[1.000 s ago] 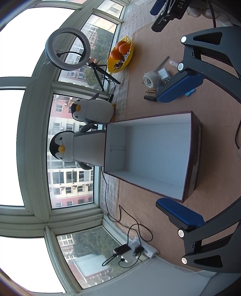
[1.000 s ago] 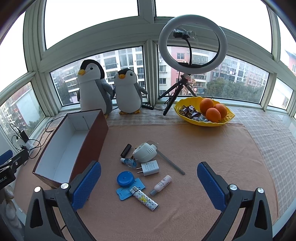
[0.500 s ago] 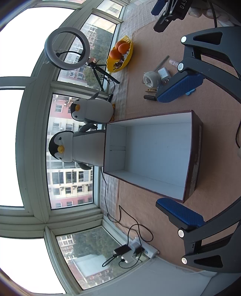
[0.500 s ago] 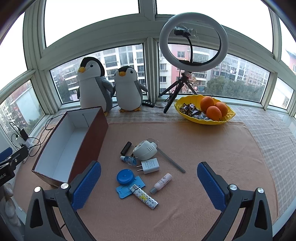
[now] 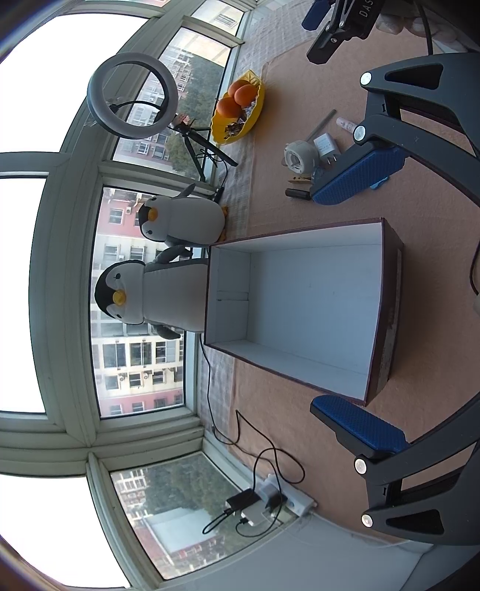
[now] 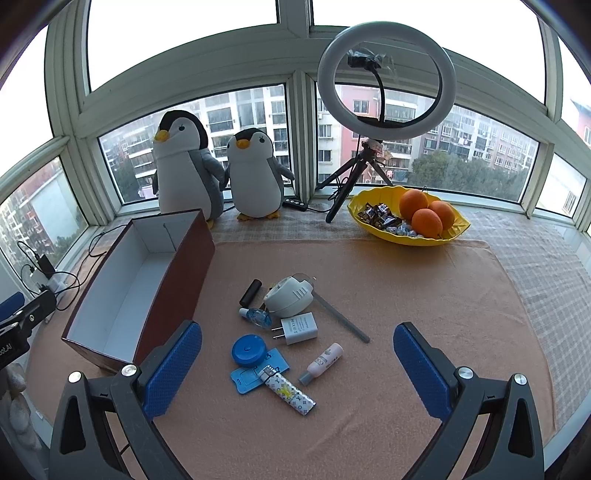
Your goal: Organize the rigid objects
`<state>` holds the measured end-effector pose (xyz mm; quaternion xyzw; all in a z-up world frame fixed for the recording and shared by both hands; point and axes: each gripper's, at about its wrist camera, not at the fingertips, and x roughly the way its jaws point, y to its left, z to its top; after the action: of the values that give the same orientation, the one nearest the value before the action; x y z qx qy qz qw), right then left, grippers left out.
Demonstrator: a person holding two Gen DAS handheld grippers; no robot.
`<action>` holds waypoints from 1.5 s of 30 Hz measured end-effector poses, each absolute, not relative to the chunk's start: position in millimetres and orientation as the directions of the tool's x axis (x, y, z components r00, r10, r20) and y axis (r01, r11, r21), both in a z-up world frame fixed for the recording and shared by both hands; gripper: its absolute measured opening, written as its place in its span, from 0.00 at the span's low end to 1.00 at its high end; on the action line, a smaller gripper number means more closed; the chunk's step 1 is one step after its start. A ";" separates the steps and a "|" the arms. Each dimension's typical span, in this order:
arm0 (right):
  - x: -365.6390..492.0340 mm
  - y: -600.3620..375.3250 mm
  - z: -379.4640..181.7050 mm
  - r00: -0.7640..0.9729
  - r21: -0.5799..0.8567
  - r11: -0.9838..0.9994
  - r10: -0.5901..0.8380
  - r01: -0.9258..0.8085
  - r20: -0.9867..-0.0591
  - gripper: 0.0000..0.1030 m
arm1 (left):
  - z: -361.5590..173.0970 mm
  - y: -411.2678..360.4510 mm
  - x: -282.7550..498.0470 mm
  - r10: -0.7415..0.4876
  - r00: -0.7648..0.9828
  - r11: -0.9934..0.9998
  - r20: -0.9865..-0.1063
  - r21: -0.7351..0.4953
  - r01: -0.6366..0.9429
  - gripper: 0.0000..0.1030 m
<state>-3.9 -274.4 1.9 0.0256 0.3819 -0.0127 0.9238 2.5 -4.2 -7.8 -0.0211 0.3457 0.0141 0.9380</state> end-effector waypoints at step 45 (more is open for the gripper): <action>-18.0 -292.4 -9.1 0.706 0.068 0.990 -0.039 0.123 -0.708 1.00 | -56.1 87.9 19.5 0.135 0.637 0.981 -0.759 0.012 -0.193 0.78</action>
<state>-18.0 -292.4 -9.1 0.0551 0.3812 -0.0442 0.9218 19.5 87.9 -56.1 -0.0350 0.4163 0.0906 0.9040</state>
